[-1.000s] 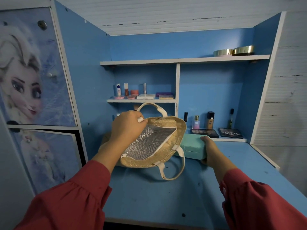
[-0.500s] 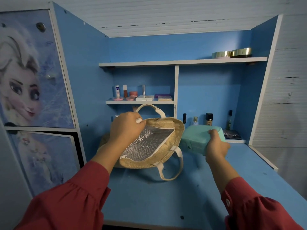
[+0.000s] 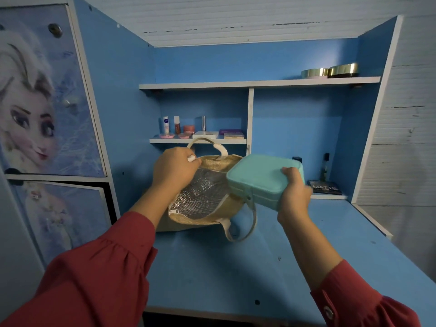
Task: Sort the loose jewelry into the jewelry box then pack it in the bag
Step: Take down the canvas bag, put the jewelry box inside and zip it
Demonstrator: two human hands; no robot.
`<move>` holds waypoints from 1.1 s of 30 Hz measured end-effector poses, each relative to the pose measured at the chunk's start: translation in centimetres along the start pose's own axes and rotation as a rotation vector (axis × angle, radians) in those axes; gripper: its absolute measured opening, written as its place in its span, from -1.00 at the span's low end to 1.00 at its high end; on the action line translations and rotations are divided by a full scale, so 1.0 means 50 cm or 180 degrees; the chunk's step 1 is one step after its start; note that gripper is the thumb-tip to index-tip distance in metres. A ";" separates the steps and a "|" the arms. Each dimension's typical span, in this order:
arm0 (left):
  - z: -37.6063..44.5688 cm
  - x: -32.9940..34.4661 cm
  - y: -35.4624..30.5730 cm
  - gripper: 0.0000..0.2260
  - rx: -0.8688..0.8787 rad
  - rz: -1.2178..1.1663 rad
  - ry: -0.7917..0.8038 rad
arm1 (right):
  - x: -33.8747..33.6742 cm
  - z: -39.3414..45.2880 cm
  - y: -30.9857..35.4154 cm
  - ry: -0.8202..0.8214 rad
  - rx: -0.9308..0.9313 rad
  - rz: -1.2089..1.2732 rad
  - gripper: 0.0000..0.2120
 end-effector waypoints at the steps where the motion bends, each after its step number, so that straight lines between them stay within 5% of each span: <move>1: 0.001 -0.001 0.000 -0.83 -0.0004 -0.0017 0.0009 | 0.012 -0.007 -0.013 0.0157 0.0131 -0.0008 -0.48; 10: -0.010 -0.005 -0.012 -0.85 0.0025 -0.0162 0.0084 | 0.187 -0.067 -0.081 0.1263 0.0595 -0.0381 -0.53; 19: -0.023 -0.034 -0.045 -0.83 0.0291 -0.0268 -0.0011 | 0.274 -0.066 -0.141 0.0872 0.0717 -0.0561 -0.28; 33: -0.028 -0.086 -0.072 -0.84 0.0682 -0.0567 -0.0606 | 0.247 -0.055 -0.188 0.0527 0.0707 -0.0734 -0.32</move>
Point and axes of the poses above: each hand's wrist, its own z-axis towards the middle knuckle, its own x-axis out of the palm, y = z × x, the point moved 5 cm from there along z, towards the middle knuckle, and after that the axes turned 10 degrees about -z, right-handed, at the moved point
